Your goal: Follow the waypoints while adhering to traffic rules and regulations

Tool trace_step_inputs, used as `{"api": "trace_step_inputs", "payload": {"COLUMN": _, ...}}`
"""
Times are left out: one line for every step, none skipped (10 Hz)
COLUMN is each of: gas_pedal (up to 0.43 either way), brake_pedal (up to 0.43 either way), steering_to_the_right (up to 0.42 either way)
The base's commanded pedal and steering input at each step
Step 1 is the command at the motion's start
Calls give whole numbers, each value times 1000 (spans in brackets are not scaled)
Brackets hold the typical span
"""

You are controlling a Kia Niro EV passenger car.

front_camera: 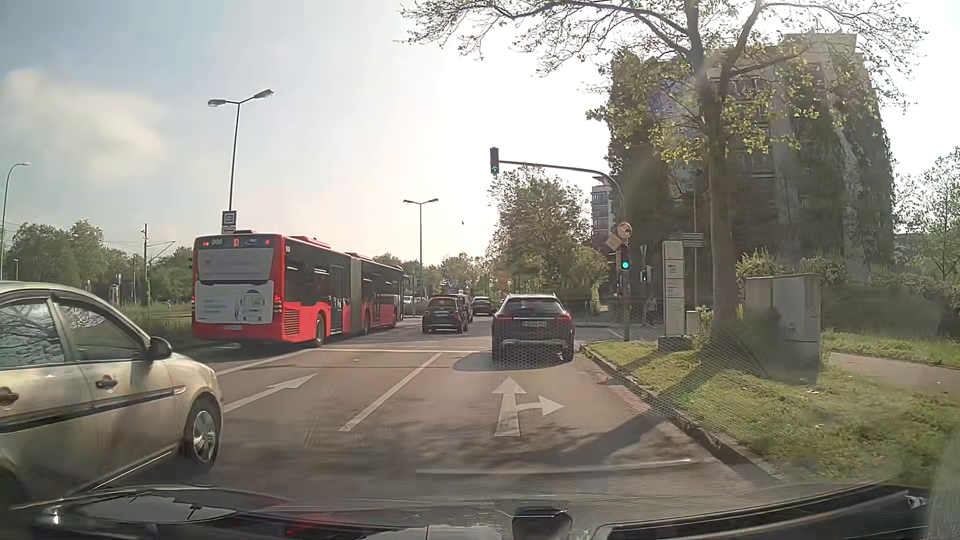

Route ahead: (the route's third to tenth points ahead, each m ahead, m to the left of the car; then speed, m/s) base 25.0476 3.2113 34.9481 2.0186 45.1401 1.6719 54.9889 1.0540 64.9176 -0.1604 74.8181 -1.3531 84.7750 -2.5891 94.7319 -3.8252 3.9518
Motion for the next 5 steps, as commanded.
{"api": "trace_step_inputs", "payload": {"gas_pedal": 138, "brake_pedal": 0, "steering_to_the_right": 9}}
{"api": "trace_step_inputs", "payload": {"gas_pedal": 138, "brake_pedal": 0, "steering_to_the_right": 9}}
{"api": "trace_step_inputs", "payload": {"gas_pedal": 150, "brake_pedal": 0, "steering_to_the_right": 9}}
{"api": "trace_step_inputs", "payload": {"gas_pedal": 150, "brake_pedal": 0, "steering_to_the_right": 9}}
{"api": "trace_step_inputs", "payload": {"gas_pedal": 150, "brake_pedal": 0, "steering_to_the_right": 8}}
